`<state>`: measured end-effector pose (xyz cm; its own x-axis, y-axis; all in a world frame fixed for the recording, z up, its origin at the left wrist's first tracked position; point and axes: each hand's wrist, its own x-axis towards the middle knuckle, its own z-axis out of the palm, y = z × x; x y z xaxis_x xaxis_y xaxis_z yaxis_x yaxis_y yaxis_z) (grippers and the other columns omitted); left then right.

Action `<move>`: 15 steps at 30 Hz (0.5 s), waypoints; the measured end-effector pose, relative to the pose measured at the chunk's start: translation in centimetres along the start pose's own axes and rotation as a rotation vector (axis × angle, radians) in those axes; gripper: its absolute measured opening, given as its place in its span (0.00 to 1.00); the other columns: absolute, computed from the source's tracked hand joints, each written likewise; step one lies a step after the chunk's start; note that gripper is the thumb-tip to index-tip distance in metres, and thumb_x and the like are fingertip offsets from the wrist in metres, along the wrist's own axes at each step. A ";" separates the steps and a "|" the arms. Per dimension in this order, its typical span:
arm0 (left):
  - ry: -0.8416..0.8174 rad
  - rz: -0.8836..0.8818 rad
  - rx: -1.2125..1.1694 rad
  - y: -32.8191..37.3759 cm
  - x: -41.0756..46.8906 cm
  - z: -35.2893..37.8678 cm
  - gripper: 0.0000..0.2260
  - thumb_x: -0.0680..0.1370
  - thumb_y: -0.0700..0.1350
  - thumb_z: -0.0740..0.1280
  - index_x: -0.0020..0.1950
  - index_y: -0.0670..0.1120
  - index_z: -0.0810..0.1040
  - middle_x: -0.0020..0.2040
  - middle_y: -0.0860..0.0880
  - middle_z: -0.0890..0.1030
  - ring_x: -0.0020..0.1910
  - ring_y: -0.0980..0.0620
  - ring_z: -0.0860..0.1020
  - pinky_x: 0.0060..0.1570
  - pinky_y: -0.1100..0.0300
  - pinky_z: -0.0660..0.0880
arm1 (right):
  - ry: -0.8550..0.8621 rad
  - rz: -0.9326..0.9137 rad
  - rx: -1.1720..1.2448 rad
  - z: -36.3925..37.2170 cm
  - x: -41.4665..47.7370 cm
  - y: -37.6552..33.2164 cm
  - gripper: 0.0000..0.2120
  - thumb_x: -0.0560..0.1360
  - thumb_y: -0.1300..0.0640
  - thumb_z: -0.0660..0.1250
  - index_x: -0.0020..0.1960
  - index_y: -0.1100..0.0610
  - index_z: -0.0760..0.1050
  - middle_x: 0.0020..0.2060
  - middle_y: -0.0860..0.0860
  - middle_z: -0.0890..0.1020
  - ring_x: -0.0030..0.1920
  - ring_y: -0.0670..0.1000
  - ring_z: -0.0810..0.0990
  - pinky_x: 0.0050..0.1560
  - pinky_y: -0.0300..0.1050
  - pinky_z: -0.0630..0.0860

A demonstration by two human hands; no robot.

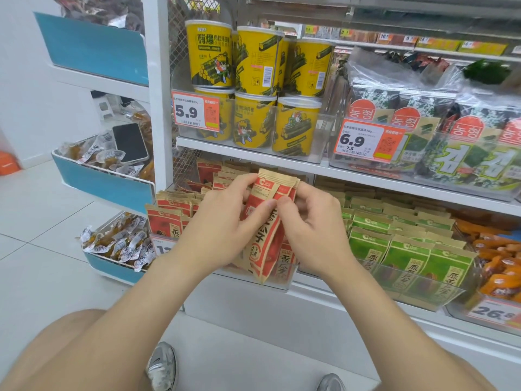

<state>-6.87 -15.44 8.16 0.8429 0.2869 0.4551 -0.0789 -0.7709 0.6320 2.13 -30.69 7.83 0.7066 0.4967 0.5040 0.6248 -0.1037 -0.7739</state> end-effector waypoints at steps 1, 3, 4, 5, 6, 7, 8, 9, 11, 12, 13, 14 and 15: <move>-0.006 0.011 0.020 -0.1 0.0 0.2 0.25 0.84 0.62 0.62 0.79 0.53 0.70 0.51 0.62 0.84 0.52 0.58 0.84 0.56 0.51 0.82 | 0.028 -0.039 -0.064 0.2 -0.1 0.1 0.15 0.80 0.46 0.62 0.48 0.55 0.82 0.35 0.52 0.86 0.35 0.59 0.83 0.43 0.59 0.81; -0.022 0.030 0.064 -0.3 -0.1 0.8 0.22 0.86 0.59 0.58 0.79 0.52 0.69 0.47 0.58 0.85 0.46 0.55 0.83 0.48 0.50 0.78 | 0.082 -0.100 -0.152 0.4 -0.2 0.3 0.18 0.81 0.47 0.64 0.39 0.57 0.77 0.27 0.50 0.78 0.28 0.54 0.74 0.39 0.47 0.72; -0.028 0.036 0.067 -0.3 -0.2 1.1 0.21 0.87 0.56 0.57 0.78 0.51 0.69 0.43 0.59 0.84 0.42 0.56 0.81 0.44 0.52 0.74 | 0.102 -0.129 -0.177 0.4 -0.2 0.2 0.17 0.81 0.49 0.65 0.37 0.57 0.76 0.24 0.50 0.75 0.26 0.54 0.71 0.38 0.44 0.67; -0.031 0.037 0.052 -0.3 -0.2 1.3 0.19 0.88 0.54 0.56 0.77 0.50 0.70 0.40 0.60 0.81 0.39 0.57 0.79 0.43 0.55 0.69 | 0.116 -0.156 -0.195 0.4 -0.3 0.1 0.16 0.81 0.51 0.66 0.36 0.56 0.76 0.23 0.49 0.74 0.26 0.54 0.70 0.37 0.43 0.66; -0.033 0.028 0.022 -0.2 -0.3 1.4 0.16 0.88 0.52 0.56 0.75 0.51 0.72 0.39 0.62 0.80 0.39 0.57 0.78 0.42 0.57 0.67 | 0.130 -0.178 -0.207 0.4 -0.3 0.0 0.15 0.81 0.52 0.67 0.37 0.56 0.77 0.22 0.49 0.74 0.26 0.54 0.71 0.35 0.41 0.66; -0.035 0.009 -0.028 0.0 -0.3 1.6 0.14 0.89 0.51 0.56 0.72 0.52 0.74 0.40 0.62 0.80 0.41 0.58 0.79 0.42 0.59 0.68 | 0.147 -0.200 -0.216 0.4 -0.4 -0.1 0.14 0.81 0.52 0.68 0.37 0.55 0.79 0.22 0.49 0.74 0.25 0.54 0.72 0.33 0.40 0.67; -0.036 -0.017 -0.088 0.2 -0.3 1.7 0.13 0.89 0.50 0.56 0.70 0.53 0.76 0.42 0.62 0.81 0.43 0.59 0.80 0.43 0.61 0.69 | 0.165 -0.224 -0.221 0.3 -0.3 -0.1 0.13 0.81 0.52 0.68 0.38 0.55 0.80 0.22 0.48 0.74 0.25 0.54 0.72 0.32 0.40 0.68; -0.037 -0.049 -0.148 0.2 -0.2 1.8 0.12 0.89 0.49 0.57 0.68 0.54 0.77 0.44 0.62 0.82 0.45 0.62 0.80 0.43 0.65 0.70 | 0.180 -0.246 -0.230 0.3 -0.3 -0.2 0.13 0.81 0.53 0.68 0.38 0.55 0.81 0.21 0.48 0.74 0.24 0.53 0.72 0.30 0.41 0.69; -0.051 -0.099 -0.237 0.3 0.0 1.9 0.12 0.89 0.48 0.58 0.67 0.54 0.78 0.43 0.65 0.82 0.44 0.66 0.79 0.42 0.70 0.69 | 0.195 -0.284 -0.256 0.3 -0.3 -0.2 0.14 0.81 0.53 0.67 0.38 0.55 0.80 0.21 0.47 0.72 0.24 0.53 0.71 0.29 0.47 0.70; -0.061 -0.108 -0.262 0.3 0.0 1.9 0.12 0.89 0.48 0.58 0.68 0.54 0.78 0.44 0.66 0.82 0.43 0.67 0.79 0.42 0.71 0.69 | 0.197 -0.300 -0.270 0.2 -0.3 -0.1 0.14 0.81 0.53 0.67 0.37 0.56 0.79 0.22 0.47 0.71 0.24 0.54 0.70 0.29 0.49 0.69; -0.069 -0.109 -0.277 0.3 0.1 1.9 0.12 0.89 0.48 0.58 0.68 0.55 0.78 0.45 0.64 0.83 0.44 0.67 0.79 0.42 0.70 0.69 | 0.201 -0.314 -0.283 0.1 -0.3 -0.1 0.15 0.81 0.53 0.67 0.37 0.56 0.79 0.22 0.46 0.70 0.25 0.54 0.69 0.29 0.49 0.69; -0.074 -0.109 -0.288 0.3 0.1 1.9 0.13 0.89 0.48 0.59 0.69 0.55 0.78 0.47 0.63 0.83 0.44 0.67 0.79 0.43 0.70 0.70 | 0.205 -0.321 -0.294 0.1 -0.3 -0.1 0.15 0.81 0.54 0.67 0.37 0.56 0.78 0.22 0.46 0.69 0.25 0.54 0.68 0.29 0.48 0.68; -0.074 -0.111 -0.297 0.3 0.2 1.8 0.13 0.89 0.48 0.59 0.70 0.55 0.78 0.46 0.61 0.83 0.43 0.67 0.79 0.43 0.70 0.70 | 0.208 -0.325 -0.304 0.0 -0.3 -0.1 0.16 0.81 0.54 0.67 0.36 0.56 0.77 0.22 0.46 0.68 0.25 0.54 0.68 0.29 0.48 0.68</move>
<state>-5.77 -16.65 7.25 0.8907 0.3096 0.3329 -0.1267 -0.5342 0.8358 1.87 -30.84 7.74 0.4912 0.3653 0.7908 0.8707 -0.2339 -0.4327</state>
